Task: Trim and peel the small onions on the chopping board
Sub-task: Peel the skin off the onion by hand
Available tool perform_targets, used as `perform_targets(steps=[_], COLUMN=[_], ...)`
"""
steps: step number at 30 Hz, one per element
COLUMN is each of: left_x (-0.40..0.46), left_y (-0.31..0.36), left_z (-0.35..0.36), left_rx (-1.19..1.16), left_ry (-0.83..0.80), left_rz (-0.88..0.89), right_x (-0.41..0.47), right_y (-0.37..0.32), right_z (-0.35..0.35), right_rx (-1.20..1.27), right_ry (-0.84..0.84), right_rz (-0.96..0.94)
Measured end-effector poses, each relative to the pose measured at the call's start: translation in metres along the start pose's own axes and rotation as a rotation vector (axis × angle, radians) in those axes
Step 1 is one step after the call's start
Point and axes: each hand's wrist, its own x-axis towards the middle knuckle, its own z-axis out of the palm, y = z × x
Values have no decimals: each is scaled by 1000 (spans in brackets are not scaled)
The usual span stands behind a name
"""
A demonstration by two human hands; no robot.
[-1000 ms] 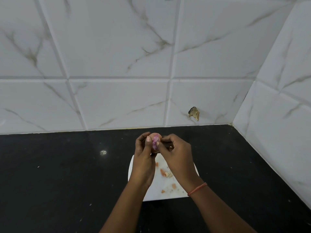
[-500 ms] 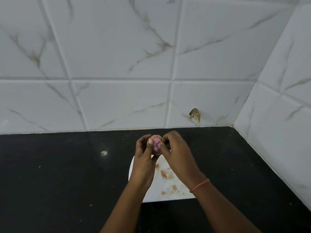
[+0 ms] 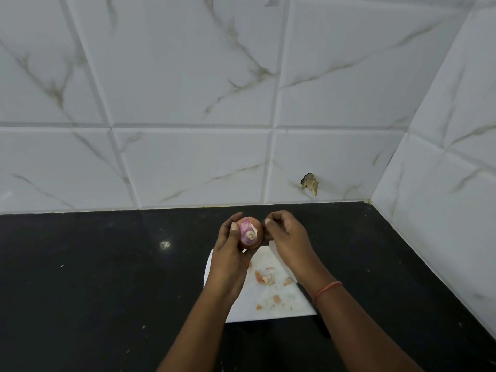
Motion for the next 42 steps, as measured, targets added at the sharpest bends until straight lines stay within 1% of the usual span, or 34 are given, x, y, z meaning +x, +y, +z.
perform_targets(steps=[1, 2, 4, 7, 9, 11, 13, 16, 22, 26, 30, 34, 38, 42], left_x=[0, 0, 1, 0, -2, -2, -4, -4, -2, 1, 2, 5, 7, 7], left_y=[1, 2, 2, 1, -2, -5, -6, -5, -2, 2, 2, 3, 4, 5], left_z=[0, 0, 1, 4, 3, 1, -1, -2, -7, -12, -16, -18, -22, -25], left_rx=[-7, -15, -24, -5, 86, 200, 290, 364, 372, 361, 335, 325, 337, 359], left_ry=[8, 13, 14, 5, -10, -38, -77, -116, -174, -217, -203, -210, -249, -272], left_rz=[0, -1, -5, -11, 6, 45, 91, 129, 146, 138, 106, 93, 99, 107], right_x=[-1, -4, -8, -11, -10, -9, -8, -6, -1, -1, 0, 4, 5, 6], right_y=[-1, -2, -1, 3, 4, 2, 0, 0, -3, -2, 0, 3, 3, 4], right_z=[0, 0, 4, 11, 12, 11, 11, 8, -1, -1, -1, -1, -3, -4], right_rx=[54, 59, -49, -233, -315, -383, -425, -374, -169, -115, -81, -5, 116, 305], right_ry=[3, 1, -3, 72, 102, 80, 54, 57, 12, -7, -21, -49, -76, -115], right_rz=[-15, -48, -133, -280, -357, -369, -346, -262, -94, -59, -14, 70, 168, 271])
